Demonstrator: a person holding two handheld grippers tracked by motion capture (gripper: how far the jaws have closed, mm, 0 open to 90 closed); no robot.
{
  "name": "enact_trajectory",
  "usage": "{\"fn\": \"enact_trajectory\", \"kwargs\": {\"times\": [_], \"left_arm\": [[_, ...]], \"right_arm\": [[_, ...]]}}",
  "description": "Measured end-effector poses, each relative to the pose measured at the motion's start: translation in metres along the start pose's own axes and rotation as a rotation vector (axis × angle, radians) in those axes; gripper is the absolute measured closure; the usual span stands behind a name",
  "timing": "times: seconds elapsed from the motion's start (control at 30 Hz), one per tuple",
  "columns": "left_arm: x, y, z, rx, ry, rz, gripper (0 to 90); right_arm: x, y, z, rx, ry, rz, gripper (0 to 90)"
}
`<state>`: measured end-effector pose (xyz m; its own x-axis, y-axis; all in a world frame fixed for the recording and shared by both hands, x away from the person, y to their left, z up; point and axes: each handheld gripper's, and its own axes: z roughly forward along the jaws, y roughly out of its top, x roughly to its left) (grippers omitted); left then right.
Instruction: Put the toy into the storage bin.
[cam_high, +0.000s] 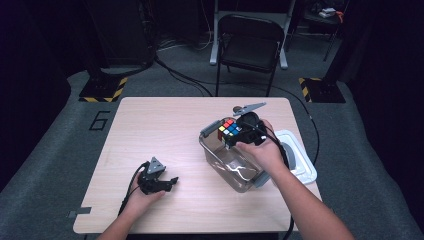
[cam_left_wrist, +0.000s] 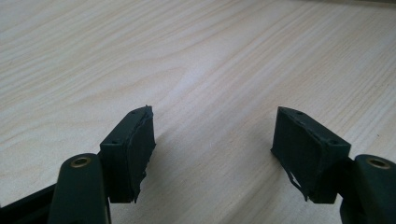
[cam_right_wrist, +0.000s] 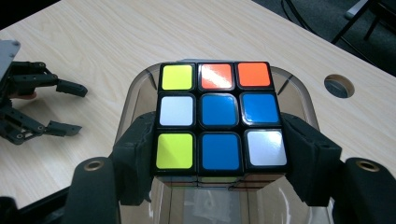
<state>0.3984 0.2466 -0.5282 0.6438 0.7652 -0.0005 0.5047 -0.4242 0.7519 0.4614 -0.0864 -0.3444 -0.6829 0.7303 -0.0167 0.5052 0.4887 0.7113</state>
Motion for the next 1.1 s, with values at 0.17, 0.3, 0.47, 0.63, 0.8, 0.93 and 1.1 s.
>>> {"fn": "enact_trajectory", "kwargs": {"times": [0.17, 0.3, 0.47, 0.63, 0.8, 0.93, 1.1], "left_arm": [[0.000, 0.000, 0.000, 0.000, 0.000, 0.000, 29.6], [0.000, 0.000, 0.000, 0.001, 0.000, 0.001, 29.6], [0.000, 0.000, 0.000, 0.000, 0.000, 0.000, 29.6], [0.000, 0.000, 0.000, 0.000, 0.000, 0.000, 29.6], [0.000, 0.000, 0.000, -0.001, 0.000, 0.000, 29.6], [0.000, 0.000, 0.000, 0.000, 0.000, 0.001, 29.6], [0.000, 0.000, 0.000, 0.000, 0.000, 0.000, 29.6]], "right_arm": [[-0.004, -0.001, 0.011, 0.004, 0.001, 0.027, 33.9], [-0.006, -0.001, 0.018, 0.024, 0.007, 0.015, 33.9], [-0.005, 0.000, 0.029, 0.039, 0.008, -0.011, 33.9], [-0.005, 0.000, 0.035, 0.043, 0.000, -0.018, 33.9], [-0.007, -0.003, 0.045, 0.056, 0.008, -0.011, 33.9], [-0.010, -0.007, 0.052, 0.063, 0.006, -0.001, 33.9], [-0.013, -0.009, 0.057, 0.072, 0.001, 0.000, 33.9]]}}
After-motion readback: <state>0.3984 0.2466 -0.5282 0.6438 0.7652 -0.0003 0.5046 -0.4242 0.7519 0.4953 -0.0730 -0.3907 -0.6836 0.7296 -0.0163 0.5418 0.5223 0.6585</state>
